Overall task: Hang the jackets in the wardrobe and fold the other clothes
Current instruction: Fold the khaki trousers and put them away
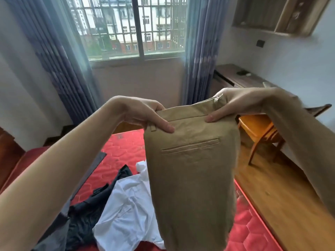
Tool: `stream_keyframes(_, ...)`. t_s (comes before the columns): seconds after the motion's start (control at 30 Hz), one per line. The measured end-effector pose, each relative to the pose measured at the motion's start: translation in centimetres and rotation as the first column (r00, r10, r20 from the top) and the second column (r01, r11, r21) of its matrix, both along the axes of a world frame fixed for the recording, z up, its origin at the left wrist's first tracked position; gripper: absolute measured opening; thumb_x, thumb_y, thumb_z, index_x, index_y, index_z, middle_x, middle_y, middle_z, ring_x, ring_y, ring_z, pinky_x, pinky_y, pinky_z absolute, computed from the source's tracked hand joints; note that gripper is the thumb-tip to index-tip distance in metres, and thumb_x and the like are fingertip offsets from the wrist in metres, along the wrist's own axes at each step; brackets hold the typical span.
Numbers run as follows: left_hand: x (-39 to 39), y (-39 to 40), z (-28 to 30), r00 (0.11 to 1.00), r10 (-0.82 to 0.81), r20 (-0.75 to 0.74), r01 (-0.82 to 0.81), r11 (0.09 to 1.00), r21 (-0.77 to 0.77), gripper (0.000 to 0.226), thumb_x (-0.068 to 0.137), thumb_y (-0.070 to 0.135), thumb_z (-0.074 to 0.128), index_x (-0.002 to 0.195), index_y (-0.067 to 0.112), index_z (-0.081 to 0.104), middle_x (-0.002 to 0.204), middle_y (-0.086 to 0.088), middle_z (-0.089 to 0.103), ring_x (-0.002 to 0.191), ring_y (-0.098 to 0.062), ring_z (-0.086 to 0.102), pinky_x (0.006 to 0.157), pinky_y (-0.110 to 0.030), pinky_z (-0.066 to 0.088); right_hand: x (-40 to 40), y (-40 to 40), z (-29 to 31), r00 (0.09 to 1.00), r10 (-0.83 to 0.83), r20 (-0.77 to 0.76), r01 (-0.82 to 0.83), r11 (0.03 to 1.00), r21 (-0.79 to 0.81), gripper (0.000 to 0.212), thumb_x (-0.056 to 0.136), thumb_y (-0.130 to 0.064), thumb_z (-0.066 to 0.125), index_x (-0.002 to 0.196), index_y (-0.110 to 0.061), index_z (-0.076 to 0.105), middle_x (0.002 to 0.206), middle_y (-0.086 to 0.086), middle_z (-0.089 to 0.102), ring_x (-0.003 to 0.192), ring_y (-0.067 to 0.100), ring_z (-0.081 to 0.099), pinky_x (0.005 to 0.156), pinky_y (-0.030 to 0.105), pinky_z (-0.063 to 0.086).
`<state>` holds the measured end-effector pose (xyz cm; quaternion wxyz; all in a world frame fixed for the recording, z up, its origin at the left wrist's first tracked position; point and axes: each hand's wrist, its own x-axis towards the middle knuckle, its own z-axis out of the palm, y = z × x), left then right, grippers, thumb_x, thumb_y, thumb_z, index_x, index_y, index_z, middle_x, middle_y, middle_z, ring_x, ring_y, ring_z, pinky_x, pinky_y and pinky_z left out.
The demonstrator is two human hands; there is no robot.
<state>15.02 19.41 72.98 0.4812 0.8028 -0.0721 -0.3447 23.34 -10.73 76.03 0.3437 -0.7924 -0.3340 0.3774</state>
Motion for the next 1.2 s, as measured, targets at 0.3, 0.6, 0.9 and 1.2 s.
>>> stream_keyframes(0.3, 16.0, -1.6, -0.9, 0.774, 0.165, 0.611, -0.462, 0.807, 0.368, 0.009, 0.085, 0.025, 0.081, 0.079, 0.018, 0.08, 0.077, -0.009, 0.075, 0.074, -0.022, 0.074, 0.062, -0.035, 0.06, 14.1, 3.1, -3.2, 0.598, -0.198, 0.777, 0.265, 0.963, 0.041, 0.023, 0.093, -0.038, 0.072, 0.084, -0.018, 0.078, 0.08, 0.003, 0.072, 0.082, 0.025, 0.067, 0.074, 0.039, 0.056)
stream_keyframes(0.6, 22.0, -1.1, 3.6, 0.362, -0.155, 0.919, -0.739, 0.552, 0.385, 0.018, 0.095, 0.003, 0.053, 0.087, 0.017, 0.061, 0.09, -0.009, 0.07, 0.087, -0.035, 0.067, 0.073, -0.04, 0.051, 21.1, 6.2, 0.9, 0.2, -0.318, 0.927, 0.259, 0.929, 0.263, 0.034, 0.097, -0.013, 0.054, 0.121, -0.026, 0.076, 0.102, 0.01, 0.076, 0.095, 0.036, 0.069, 0.085, 0.05, 0.057)
stream_keyframes(0.9, 19.4, -3.2, -6.4, 0.4, -0.247, 0.883, -0.672, 0.576, 0.465, 0.036, 0.101, 0.01, 0.054, 0.136, 0.016, 0.057, 0.123, -0.006, 0.068, 0.111, -0.035, 0.067, 0.089, -0.05, 0.054, 19.1, 2.0, -7.4, 0.119, -0.113, 0.986, 0.26, 0.962, 0.079, 0.027, 0.103, -0.035, 0.054, 0.127, -0.032, 0.066, 0.106, 0.004, 0.076, 0.096, 0.035, 0.073, 0.078, 0.043, 0.056)
stream_keyframes(1.2, 9.4, -10.8, -38.1, 0.747, -0.269, 0.608, -0.328, 0.647, 0.689, 0.042, 0.096, -0.005, 0.043, 0.133, 0.011, 0.054, 0.133, -0.007, 0.062, 0.123, -0.029, 0.06, 0.092, -0.041, 0.051, 9.4, -4.2, -38.2, 0.48, 0.226, 0.848, 0.242, 0.895, -0.375, 0.026, 0.077, 0.001, 0.076, 0.096, -0.016, 0.07, 0.068, 0.004, 0.071, 0.06, 0.026, 0.074, 0.05, 0.036, 0.055)
